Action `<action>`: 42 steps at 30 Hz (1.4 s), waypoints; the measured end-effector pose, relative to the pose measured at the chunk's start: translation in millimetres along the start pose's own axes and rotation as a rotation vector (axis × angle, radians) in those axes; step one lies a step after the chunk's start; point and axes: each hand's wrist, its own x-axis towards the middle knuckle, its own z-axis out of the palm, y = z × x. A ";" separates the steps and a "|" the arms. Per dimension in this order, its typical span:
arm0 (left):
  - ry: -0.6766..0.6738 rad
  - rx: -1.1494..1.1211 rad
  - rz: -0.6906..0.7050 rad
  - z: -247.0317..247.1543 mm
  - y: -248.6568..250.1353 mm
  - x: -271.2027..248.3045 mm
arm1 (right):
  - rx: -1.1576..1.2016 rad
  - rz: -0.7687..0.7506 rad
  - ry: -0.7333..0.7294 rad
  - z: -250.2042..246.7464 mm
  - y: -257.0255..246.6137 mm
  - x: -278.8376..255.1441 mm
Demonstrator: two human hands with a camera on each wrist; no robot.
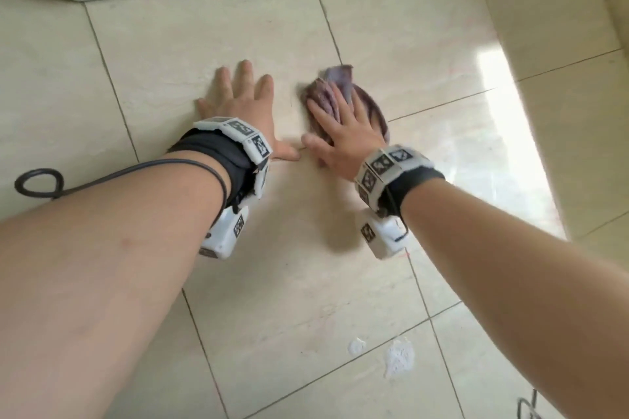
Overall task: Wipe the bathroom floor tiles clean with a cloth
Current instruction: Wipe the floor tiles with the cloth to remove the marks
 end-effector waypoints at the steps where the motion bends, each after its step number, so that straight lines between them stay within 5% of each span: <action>1: -0.009 0.012 -0.002 -0.5 0.1 -0.5 | -0.009 0.032 -0.003 5.5 18.3 -12.9; 5: -0.030 0.023 -0.001 -0.2 1.2 0.2 | -0.053 0.243 0.073 -29.1 60.4 22.2; 10: -0.015 0.000 0.030 3.1 -2.2 5.1 | -0.013 0.243 0.106 -60.9 6.1 91.5; 15: -0.004 0.005 0.025 1.7 -2.0 2.6 | -0.072 -0.052 -0.005 -7.2 -6.4 16.2; 19: -0.013 0.029 0.013 -0.5 -0.9 0.2 | -0.076 0.069 -0.043 11.4 47.7 -38.3; 25: -0.002 0.022 0.017 2.6 -1.1 2.1 | 0.030 0.229 0.107 -18.6 28.4 36.6; 30: -0.001 0.023 0.006 2.0 0.5 4.0 | 0.044 0.110 0.082 -12.7 -12.3 46.4; 35: -0.007 0.075 -0.007 -1.4 3.5 3.6 | 0.032 0.000 0.021 19.9 -1.1 -15.2; 39: -0.025 0.095 0.001 -2.3 3.9 3.5 | 0.047 0.143 0.032 30.4 47.4 -51.7; 42: -0.018 0.099 0.012 0.6 3.0 3.3 | 0.068 0.283 0.052 10.2 76.7 -29.1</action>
